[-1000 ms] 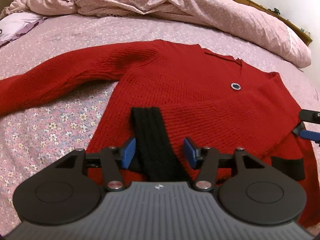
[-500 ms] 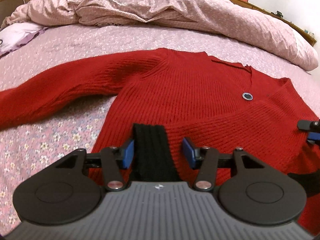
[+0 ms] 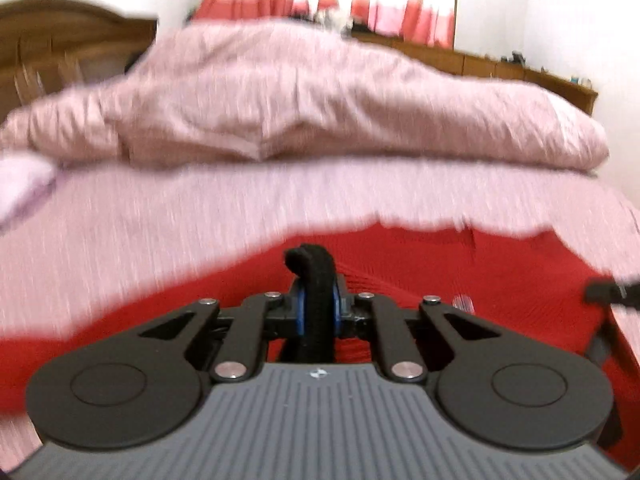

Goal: Fold small clothes
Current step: 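Lift the hem and fold it toward the collar with both grippers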

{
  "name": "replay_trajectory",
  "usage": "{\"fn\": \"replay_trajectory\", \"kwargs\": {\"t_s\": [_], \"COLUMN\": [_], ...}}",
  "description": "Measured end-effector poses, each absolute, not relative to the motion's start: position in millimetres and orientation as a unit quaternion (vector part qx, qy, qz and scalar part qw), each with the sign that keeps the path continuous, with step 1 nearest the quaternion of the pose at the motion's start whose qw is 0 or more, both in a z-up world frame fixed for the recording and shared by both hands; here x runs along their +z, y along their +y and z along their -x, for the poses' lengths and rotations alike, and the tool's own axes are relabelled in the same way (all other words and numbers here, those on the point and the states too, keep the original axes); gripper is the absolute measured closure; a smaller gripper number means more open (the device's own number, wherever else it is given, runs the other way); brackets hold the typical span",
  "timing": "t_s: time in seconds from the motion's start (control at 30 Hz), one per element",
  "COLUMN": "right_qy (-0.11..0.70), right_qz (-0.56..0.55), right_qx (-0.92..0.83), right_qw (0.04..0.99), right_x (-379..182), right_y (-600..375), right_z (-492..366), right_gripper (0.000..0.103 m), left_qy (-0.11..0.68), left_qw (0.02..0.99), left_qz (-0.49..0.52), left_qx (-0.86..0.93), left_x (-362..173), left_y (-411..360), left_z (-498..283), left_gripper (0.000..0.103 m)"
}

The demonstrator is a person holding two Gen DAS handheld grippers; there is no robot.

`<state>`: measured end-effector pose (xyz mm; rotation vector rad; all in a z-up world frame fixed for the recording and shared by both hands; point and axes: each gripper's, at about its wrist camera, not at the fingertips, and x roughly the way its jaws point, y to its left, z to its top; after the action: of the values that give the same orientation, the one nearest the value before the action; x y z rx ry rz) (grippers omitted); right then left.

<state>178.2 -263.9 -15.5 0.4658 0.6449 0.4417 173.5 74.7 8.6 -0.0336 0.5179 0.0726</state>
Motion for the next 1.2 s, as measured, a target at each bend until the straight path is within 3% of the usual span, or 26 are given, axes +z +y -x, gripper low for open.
{"fn": "replay_trajectory", "kwargs": {"t_s": [0.17,0.33,0.4,0.5,0.8,1.03,1.07,1.1,1.13,1.2], "right_qy": [0.319,0.349,0.342,0.316,0.339,0.381,0.385,0.382,0.373,0.343], "right_qz": [-0.219,-0.169,-0.14,-0.124,-0.074,-0.14,-0.165,-0.178,-0.18,-0.156], "right_qx": [0.236,0.215,0.208,0.2,0.121,0.112,0.127,0.145,0.16,0.154], "right_qw": [0.891,0.896,0.905,0.919,0.93,0.907,0.899,0.895,0.896,0.913], "right_x": [-18.8,-22.4,-14.3,1.5,-5.2,-41.0,-46.3,-48.1,-48.7,-43.0], "right_y": [-246.8,-236.5,-240.4,-257.1,-293.2,-312.9,-315.6,-315.7,-314.3,-309.5], "right_z": [-186.8,-185.5,-180.2,-177.3,-258.3,-322.9,-328.1,-329.3,-328.4,-320.5], "right_gripper": [0.083,0.074,0.052,0.039,0.037,0.037,0.042,0.065,0.08,0.086], "left_qy": [0.238,0.267,0.288,0.308,0.317,0.312,0.307,0.301,0.295,0.285], "left_qw": [0.971,0.961,0.955,0.949,0.945,0.948,0.95,0.952,0.954,0.957], "left_qz": [-0.01,-0.048,-0.045,-0.042,-0.053,-0.051,-0.047,-0.045,-0.046,-0.049], "left_qx": [0.027,0.044,0.048,0.053,0.05,0.04,0.038,0.036,0.035,0.031], "left_x": [35.3,14.2,0.6,-18.8,-36.0,-25.8,-21.6,-17.0,-11.8,-3.5], "left_y": [87.3,89.4,97.9,106.8,111.8,113.1,113.1,112.7,112.1,110.7], "left_z": [-236.0,-279.8,-288.4,-294.6,-291.0,-282.6,-280.4,-278.1,-276.8,-277.1], "left_gripper": [0.088,0.088,0.088,0.088,0.088,0.088,0.088,0.088,0.088,0.088]}}
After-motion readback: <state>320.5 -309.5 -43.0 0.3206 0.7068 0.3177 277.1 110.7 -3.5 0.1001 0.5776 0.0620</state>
